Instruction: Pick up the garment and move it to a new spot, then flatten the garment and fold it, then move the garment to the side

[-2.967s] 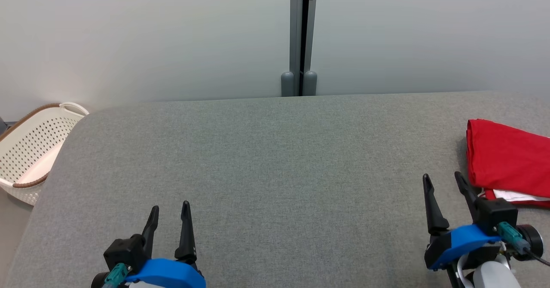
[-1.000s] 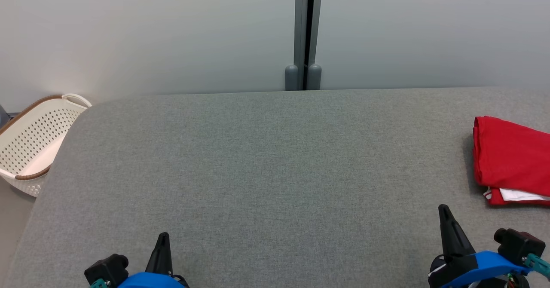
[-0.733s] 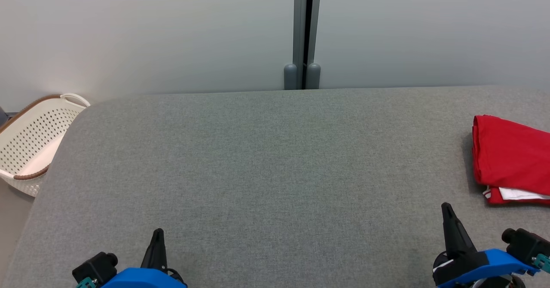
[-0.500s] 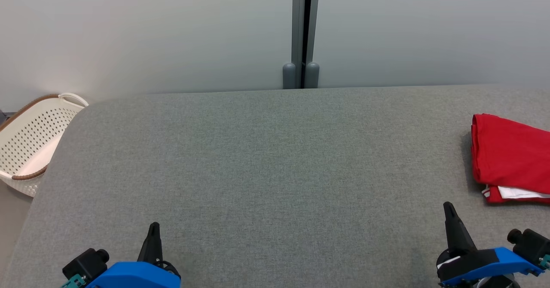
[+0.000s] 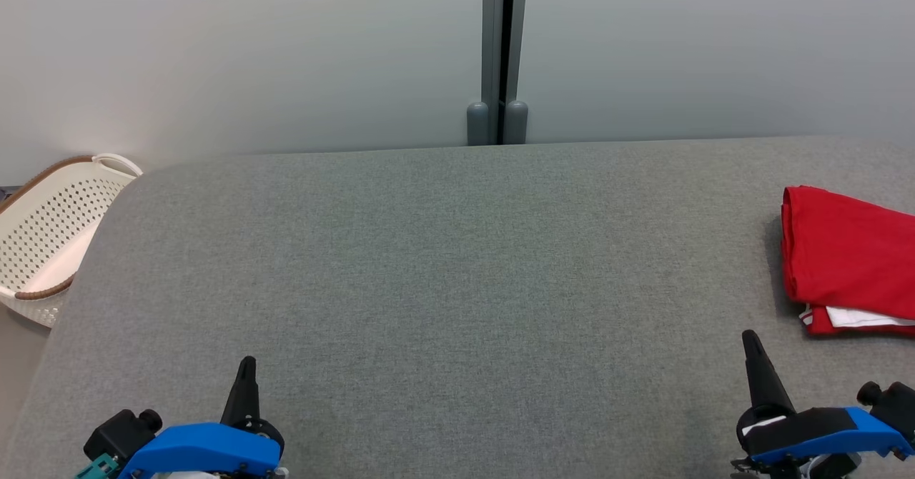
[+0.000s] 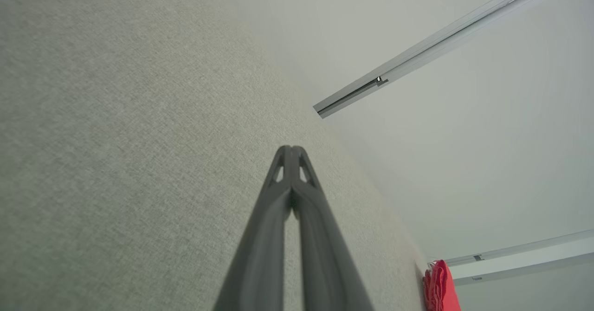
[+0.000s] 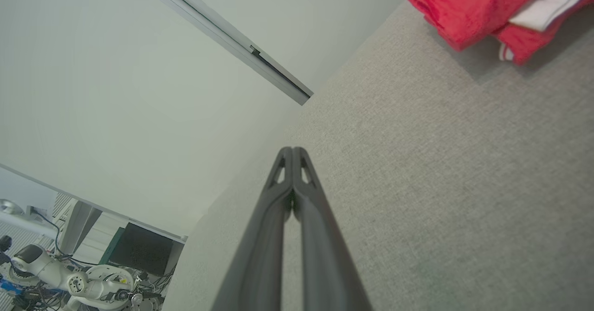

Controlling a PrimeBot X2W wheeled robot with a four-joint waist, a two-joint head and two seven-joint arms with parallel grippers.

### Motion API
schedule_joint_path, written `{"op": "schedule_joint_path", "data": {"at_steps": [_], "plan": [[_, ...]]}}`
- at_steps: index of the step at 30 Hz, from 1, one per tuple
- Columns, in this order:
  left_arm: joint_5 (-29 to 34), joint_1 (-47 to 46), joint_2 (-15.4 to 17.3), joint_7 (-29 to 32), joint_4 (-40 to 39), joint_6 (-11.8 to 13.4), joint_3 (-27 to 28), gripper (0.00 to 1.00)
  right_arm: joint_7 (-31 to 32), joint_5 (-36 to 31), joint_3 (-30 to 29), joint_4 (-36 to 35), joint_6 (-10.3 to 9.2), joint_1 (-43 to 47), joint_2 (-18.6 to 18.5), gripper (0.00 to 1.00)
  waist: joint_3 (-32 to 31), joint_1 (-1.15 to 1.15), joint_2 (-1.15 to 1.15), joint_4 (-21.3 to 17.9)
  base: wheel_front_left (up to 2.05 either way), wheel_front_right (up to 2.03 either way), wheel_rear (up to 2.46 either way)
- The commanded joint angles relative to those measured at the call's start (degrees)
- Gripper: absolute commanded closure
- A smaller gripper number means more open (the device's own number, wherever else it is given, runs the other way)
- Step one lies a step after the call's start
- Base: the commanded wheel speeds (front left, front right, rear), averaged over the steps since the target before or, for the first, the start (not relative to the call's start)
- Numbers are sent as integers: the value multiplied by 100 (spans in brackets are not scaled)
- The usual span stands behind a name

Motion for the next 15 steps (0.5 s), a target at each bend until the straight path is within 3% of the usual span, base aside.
{"op": "schedule_joint_path", "data": {"at_steps": [1,15], "plan": [[-156,-157,-10,50,-103,-49,85,100,50,211,-24,-95,2,-174,-37,100,3,0,0,-4,0,0,0],[-928,-236,-45,270,-216,-156,320,100,269,1151,-66,-168,2,-203,-42,100,35,0,0,-39,0,0,0]]}}
